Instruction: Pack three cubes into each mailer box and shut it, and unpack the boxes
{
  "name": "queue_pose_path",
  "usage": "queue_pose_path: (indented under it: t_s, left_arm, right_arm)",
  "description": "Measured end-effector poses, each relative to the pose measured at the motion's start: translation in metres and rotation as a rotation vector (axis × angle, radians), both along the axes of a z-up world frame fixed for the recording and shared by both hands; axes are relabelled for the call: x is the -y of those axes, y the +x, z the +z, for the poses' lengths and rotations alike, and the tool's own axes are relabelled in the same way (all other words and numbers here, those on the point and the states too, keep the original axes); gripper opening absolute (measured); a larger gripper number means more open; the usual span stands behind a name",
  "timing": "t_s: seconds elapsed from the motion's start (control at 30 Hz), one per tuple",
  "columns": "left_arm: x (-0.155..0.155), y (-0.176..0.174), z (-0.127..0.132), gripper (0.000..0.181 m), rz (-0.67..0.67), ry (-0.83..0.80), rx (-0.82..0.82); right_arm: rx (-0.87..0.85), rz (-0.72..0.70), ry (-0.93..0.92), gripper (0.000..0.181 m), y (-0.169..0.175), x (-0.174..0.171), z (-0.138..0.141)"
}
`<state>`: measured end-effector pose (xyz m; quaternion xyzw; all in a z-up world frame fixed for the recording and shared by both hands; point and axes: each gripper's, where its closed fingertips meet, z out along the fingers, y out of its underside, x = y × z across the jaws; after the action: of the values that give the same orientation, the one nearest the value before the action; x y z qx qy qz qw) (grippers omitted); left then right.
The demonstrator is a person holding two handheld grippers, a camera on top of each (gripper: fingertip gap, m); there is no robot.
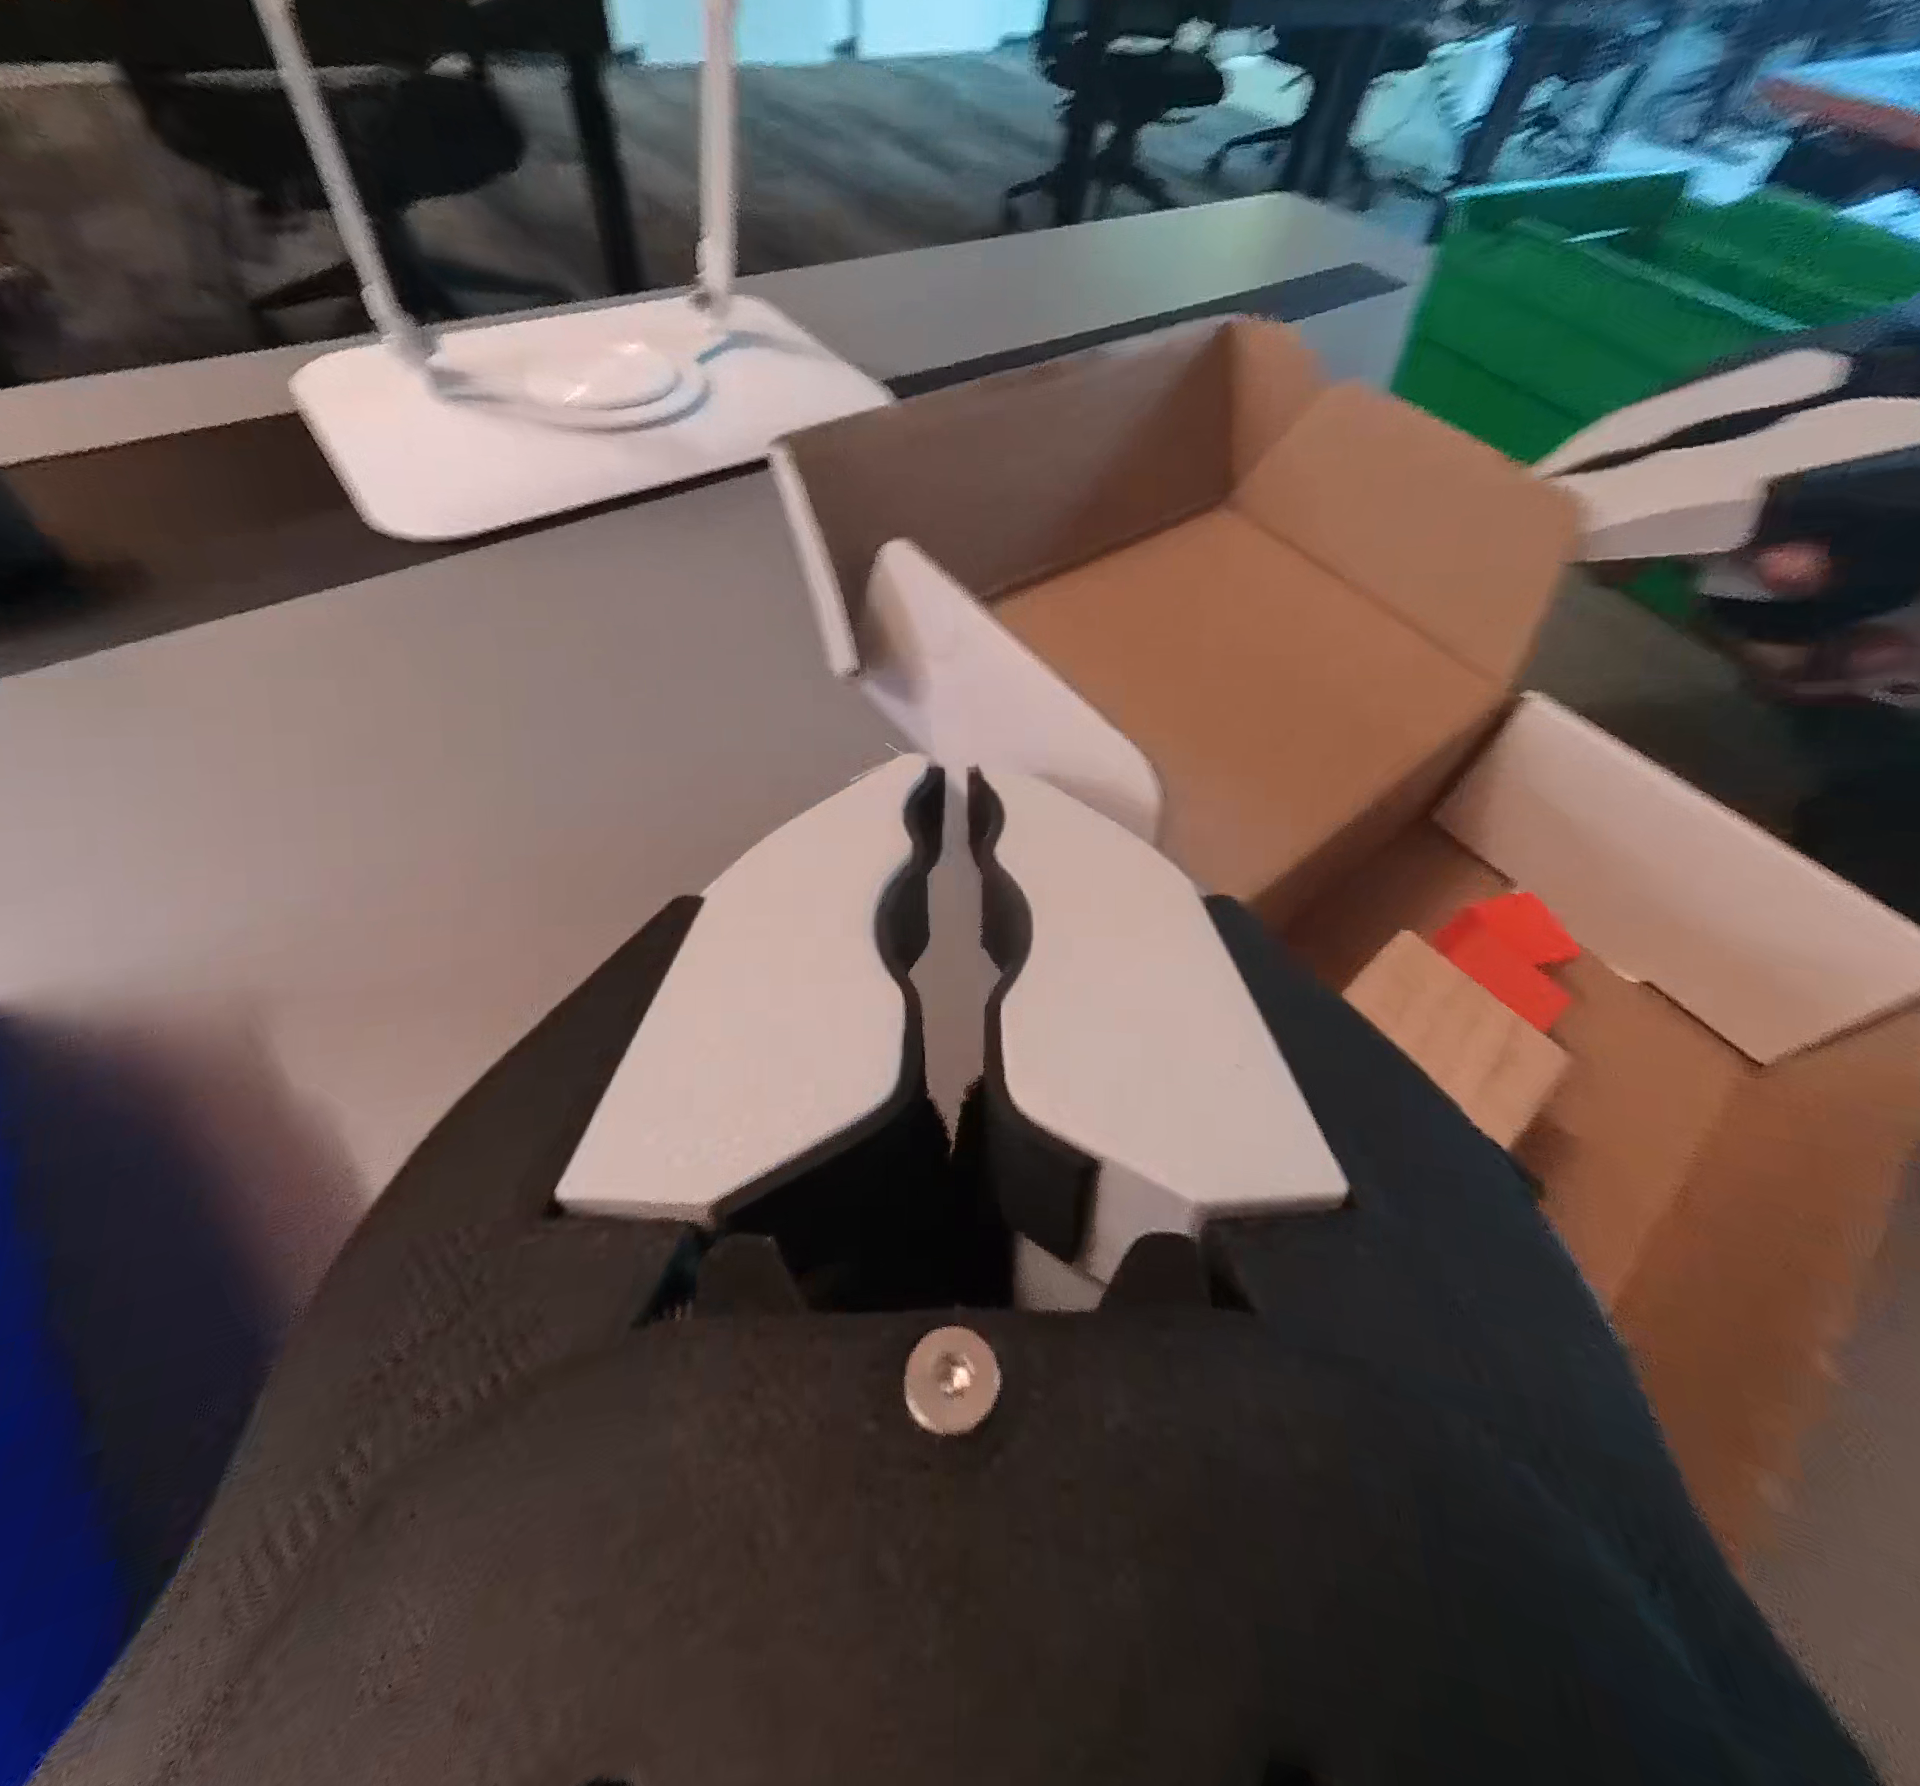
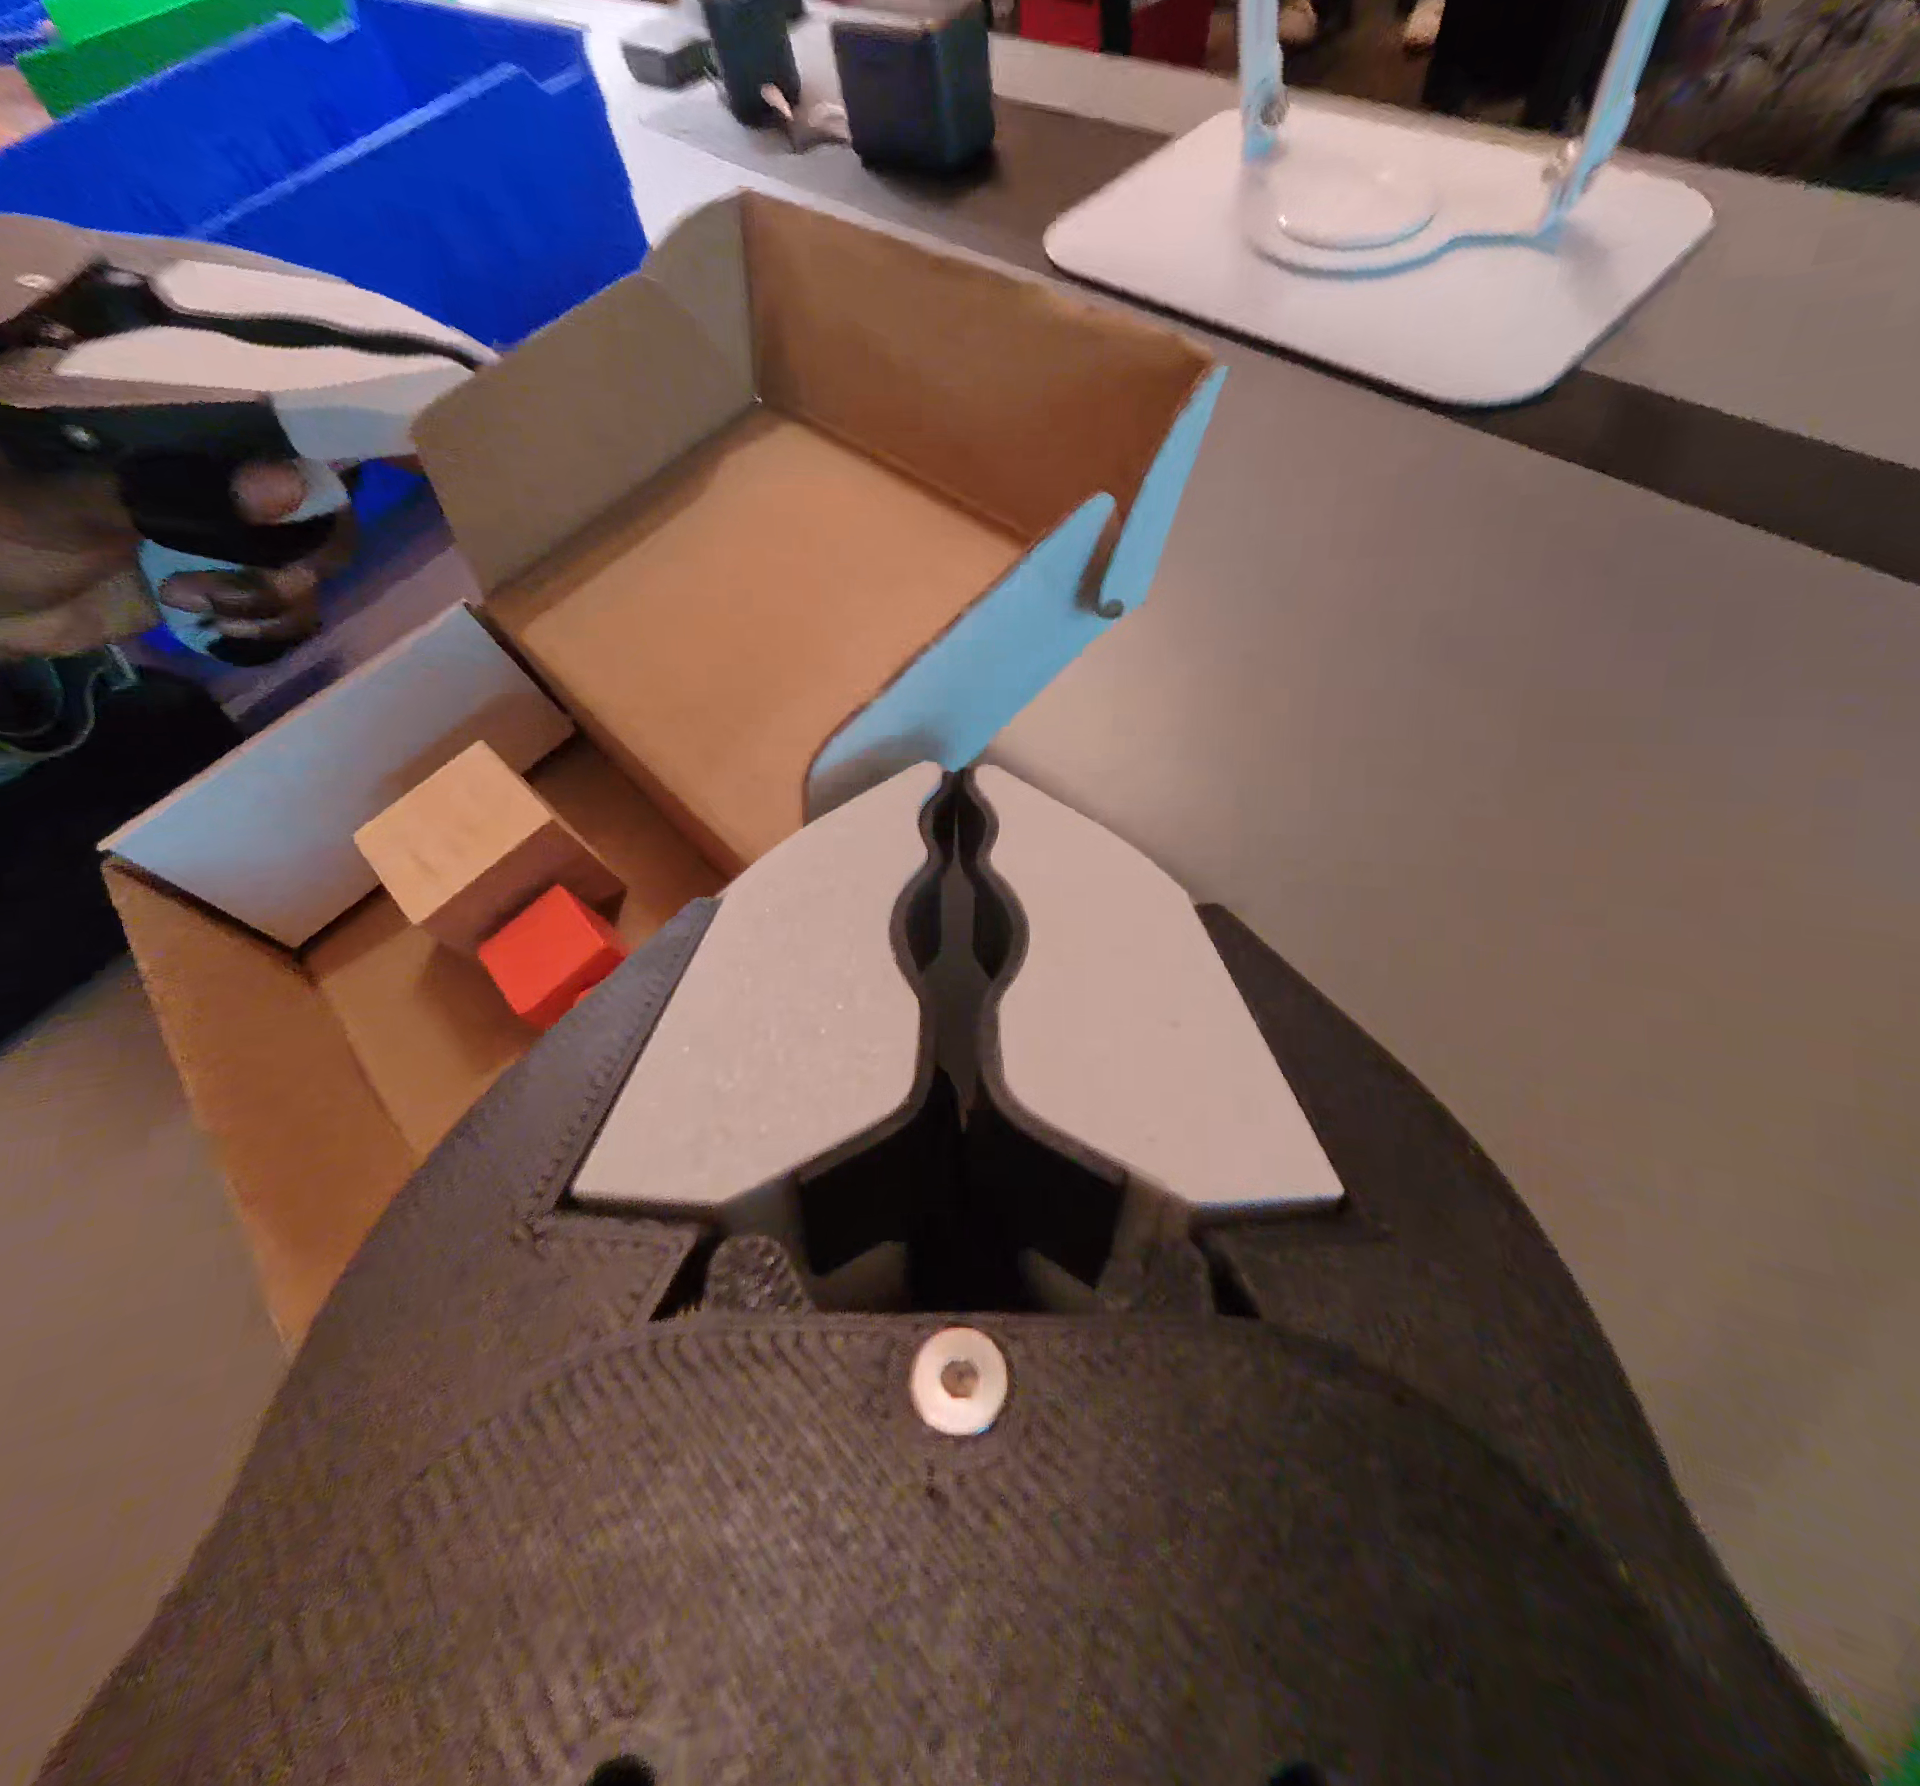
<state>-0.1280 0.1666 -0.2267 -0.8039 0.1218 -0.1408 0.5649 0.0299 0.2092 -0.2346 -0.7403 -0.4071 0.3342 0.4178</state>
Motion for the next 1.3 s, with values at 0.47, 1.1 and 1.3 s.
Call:
queue_pose_path:
  t_s: [0.47,1.1,1.3]
  left_arm:
    - [0.049,0.037,0.021,0.000,-0.249,0.255,-0.223]
    - [0.098,0.029,0.051,0.049,-0.183,0.593,-0.526]
    - [0.093,0.043,0.075,0.048,-0.257,0.642,-0.605]
  right_arm:
    - [0.088,0.191,0.316,0.000,0.004,0.044,0.019]
    - [0.203,0.261,0.784,0.030,0.039,0.085,0.031]
    - [0.188,0.306,1.038,0.032,0.029,0.098,0.075]
